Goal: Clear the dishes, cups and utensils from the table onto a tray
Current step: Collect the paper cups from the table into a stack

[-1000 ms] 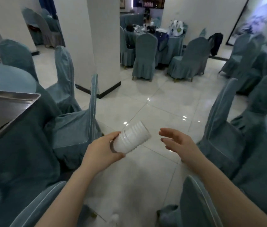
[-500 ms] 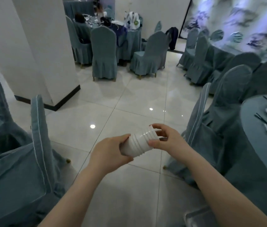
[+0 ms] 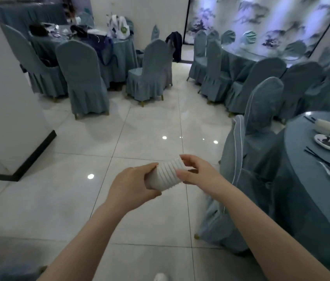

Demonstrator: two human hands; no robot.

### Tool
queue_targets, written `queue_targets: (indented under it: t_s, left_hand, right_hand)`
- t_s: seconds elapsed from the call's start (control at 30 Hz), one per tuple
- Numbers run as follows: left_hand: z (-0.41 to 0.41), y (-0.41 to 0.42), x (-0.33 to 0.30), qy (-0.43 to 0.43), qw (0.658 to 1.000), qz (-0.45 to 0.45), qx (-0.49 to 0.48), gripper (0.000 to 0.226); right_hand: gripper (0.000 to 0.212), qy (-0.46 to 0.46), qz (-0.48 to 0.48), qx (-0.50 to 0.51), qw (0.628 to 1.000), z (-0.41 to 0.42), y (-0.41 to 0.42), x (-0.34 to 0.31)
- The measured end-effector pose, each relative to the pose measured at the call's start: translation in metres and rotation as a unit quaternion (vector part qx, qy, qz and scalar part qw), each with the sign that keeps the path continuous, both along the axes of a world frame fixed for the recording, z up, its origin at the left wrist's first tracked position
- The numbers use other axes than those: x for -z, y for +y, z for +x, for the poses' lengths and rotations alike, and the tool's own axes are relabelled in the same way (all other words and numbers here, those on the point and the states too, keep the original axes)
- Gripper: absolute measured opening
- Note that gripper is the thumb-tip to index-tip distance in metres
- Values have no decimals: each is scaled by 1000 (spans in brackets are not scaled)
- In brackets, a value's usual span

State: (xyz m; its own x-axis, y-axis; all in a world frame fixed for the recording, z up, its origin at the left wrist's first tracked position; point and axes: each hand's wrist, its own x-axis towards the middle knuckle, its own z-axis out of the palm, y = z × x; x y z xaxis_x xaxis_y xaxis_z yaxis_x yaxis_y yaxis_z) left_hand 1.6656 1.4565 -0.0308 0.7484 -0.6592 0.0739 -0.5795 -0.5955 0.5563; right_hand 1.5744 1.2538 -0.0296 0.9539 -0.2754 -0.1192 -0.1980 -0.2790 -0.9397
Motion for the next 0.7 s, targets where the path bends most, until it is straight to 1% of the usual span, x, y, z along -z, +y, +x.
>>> queue_targets:
  t_s: [0.07, 0.17, 0.27, 0.4, 0.43, 0.5, 0.6, 0.7]
  left_hand:
    - [38, -33, -5, 1, 1000, -5, 6, 69]
    - [93, -79, -13, -22, 999, -16, 33, 69]
    - [142, -126, -17, -31, 997, -14, 64, 68]
    - [213, -203, -16, -16, 993, -27, 116, 65]
    - [230, -223, -16, -11, 991, -30, 132, 65]
    - [263, -262, -18, 4, 985, -38, 166, 66]
    - [307, -321, -22, 32, 975, -49, 212, 65]
    - [340, -377, -30, 66, 962, -57, 260, 65]
  right_hand:
    - [63, -5, 11, -20, 1000, 30, -37, -8]
    - [57, -11, -8, -16, 1000, 76, -84, -21]
    - [57, -7, -13, 17, 1000, 116, -124, -24]
    - [58, -8, -18, 83, 996, 164, -187, -20]
    - [59, -14, -4, 115, 993, 176, -201, -18]
    - [64, -44, 56, 192, 979, 198, -226, -12]
    - [60, -80, 151, 289, 942, 227, -261, -9]
    - [62, -114, 176, 342, 916, 246, -291, -14]
